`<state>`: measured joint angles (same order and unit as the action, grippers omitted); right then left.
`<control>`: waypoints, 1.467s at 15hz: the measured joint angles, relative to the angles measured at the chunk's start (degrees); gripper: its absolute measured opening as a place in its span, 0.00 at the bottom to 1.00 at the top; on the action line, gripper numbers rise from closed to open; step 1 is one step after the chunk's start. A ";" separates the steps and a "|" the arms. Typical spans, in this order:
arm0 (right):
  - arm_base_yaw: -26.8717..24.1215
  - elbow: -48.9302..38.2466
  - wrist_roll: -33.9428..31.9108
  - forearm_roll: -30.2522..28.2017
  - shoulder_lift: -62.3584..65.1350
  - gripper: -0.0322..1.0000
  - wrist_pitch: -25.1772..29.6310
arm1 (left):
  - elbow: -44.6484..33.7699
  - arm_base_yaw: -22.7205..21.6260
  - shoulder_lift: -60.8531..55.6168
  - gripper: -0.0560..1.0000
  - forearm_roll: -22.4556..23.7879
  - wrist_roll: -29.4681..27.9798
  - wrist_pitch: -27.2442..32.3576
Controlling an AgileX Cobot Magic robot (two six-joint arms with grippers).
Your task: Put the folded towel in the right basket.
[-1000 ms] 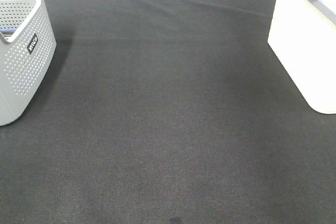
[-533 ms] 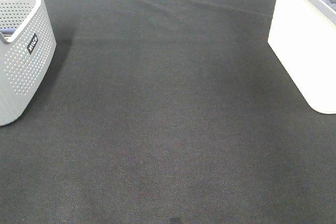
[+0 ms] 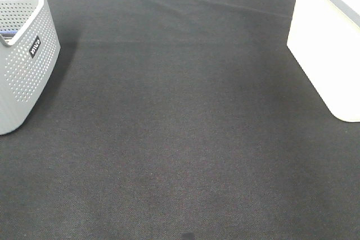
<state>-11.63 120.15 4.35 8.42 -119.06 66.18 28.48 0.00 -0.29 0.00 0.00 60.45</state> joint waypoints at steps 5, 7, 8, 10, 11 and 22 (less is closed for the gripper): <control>8.25 0.00 0.34 -1.78 3.55 0.74 3.32 | 0.00 0.00 0.00 0.97 0.00 0.00 0.00; 11.06 -1.03 -0.23 -3.44 6.19 0.74 3.50 | 0.00 0.00 0.00 0.97 0.00 0.00 0.00; 11.17 -2.81 -0.92 -3.32 8.65 0.74 3.44 | 0.00 0.00 0.00 0.97 0.00 0.00 0.00; 11.17 -9.17 -1.03 -3.09 14.67 0.74 3.44 | 0.00 0.00 0.00 0.97 0.00 0.00 0.00; 11.17 -13.35 -1.03 -3.27 18.51 0.74 3.44 | 0.00 0.00 0.00 0.97 0.00 0.00 0.00; 11.17 -64.97 -0.97 -4.35 56.67 0.74 3.61 | 0.00 0.00 0.00 0.97 0.00 0.00 0.00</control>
<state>-0.46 55.18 3.38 4.07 -62.40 69.79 28.48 0.00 -0.29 0.00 0.00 60.45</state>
